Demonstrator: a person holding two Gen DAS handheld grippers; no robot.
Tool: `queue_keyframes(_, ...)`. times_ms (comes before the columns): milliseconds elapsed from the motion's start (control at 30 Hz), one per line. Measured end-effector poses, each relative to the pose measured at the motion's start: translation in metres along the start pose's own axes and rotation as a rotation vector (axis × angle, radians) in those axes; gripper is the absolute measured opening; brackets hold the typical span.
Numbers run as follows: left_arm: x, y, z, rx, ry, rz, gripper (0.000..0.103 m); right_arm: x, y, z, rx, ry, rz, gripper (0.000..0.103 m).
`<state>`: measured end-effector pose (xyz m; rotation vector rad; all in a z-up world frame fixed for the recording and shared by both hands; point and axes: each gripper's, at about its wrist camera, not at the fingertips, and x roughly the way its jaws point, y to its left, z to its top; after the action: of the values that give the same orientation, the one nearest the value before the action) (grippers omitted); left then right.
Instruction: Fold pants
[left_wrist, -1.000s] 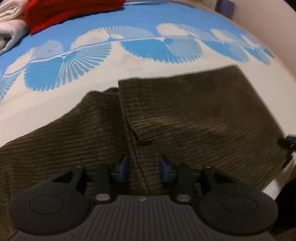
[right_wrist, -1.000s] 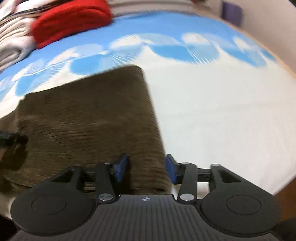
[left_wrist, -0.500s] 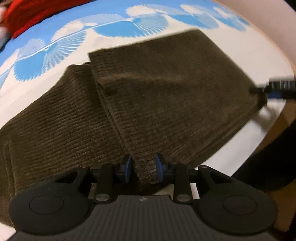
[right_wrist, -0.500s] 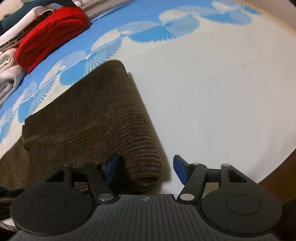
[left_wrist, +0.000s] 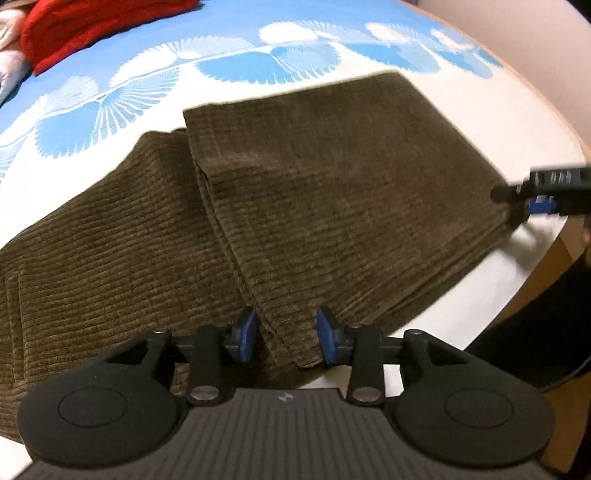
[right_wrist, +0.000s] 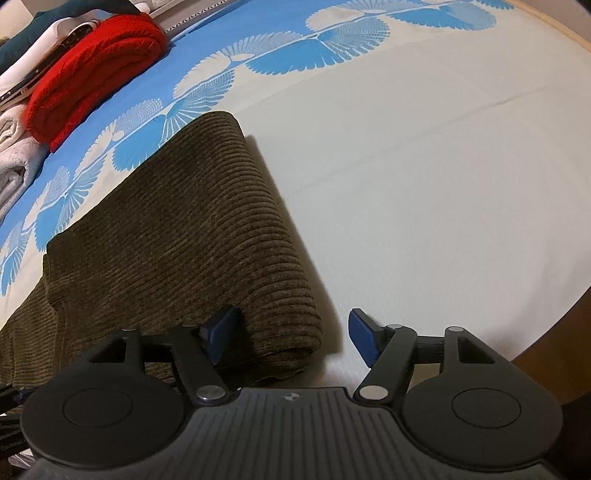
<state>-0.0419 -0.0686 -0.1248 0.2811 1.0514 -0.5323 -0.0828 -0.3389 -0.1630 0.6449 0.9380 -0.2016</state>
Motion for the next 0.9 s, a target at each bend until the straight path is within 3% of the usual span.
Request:
queue_keyframes(300,-0.015,-0.005,0.002,0.018,-0.100,-0.021,0.041,0.007,0.001,0.000,-0.001,0.020,0.016,0.070)
queue_keyframes(600,-0.003,-0.013,-0.002,0.069,-0.044,0.013,0.041,0.010,0.007,0.000,-0.020,0.028,0.016,0.070)
queue_keyframes(900,-0.001,-0.013,-0.002,0.077,-0.037,0.020,0.041,0.010,0.008,0.000,-0.029,0.027,0.012,0.070)
